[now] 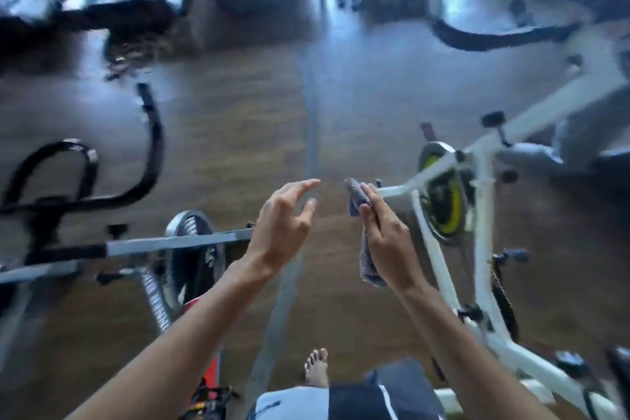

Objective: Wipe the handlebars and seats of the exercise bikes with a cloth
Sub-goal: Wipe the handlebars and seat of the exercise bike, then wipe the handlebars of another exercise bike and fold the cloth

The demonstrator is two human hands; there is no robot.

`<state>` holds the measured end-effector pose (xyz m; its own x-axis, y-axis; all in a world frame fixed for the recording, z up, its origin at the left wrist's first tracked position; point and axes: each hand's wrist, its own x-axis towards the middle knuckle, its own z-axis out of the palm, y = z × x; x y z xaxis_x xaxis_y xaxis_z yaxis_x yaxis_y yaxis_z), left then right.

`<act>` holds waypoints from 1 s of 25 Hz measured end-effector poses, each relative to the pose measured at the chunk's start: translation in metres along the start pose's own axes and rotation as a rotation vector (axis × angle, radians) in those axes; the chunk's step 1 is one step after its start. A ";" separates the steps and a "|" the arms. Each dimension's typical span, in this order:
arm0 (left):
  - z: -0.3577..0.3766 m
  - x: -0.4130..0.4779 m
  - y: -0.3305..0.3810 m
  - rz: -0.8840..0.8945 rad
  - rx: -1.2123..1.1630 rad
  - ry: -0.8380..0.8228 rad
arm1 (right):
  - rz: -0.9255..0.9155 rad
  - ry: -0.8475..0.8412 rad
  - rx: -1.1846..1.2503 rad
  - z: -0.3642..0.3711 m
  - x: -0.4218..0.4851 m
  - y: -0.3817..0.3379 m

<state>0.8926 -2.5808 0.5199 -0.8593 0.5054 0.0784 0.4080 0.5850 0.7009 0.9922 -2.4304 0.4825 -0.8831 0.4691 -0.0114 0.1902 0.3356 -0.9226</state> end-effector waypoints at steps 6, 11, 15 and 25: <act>-0.098 -0.040 -0.069 -0.124 -0.067 0.274 | -0.097 -0.211 0.132 0.130 0.006 -0.075; -0.127 -0.025 -0.108 -0.218 -0.089 0.399 | -0.176 -0.307 0.129 0.189 0.050 -0.114; -0.153 0.034 -0.137 -0.255 -0.058 0.499 | -0.230 -0.291 0.108 0.233 0.115 -0.126; -0.197 0.197 -0.235 -0.491 -0.046 0.691 | -0.301 -0.253 0.145 0.340 0.264 -0.142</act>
<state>0.5666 -2.7438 0.5102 -0.9369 -0.3095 0.1629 -0.0608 0.6028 0.7956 0.5864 -2.6317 0.4796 -0.9709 0.1460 0.1898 -0.1394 0.2999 -0.9437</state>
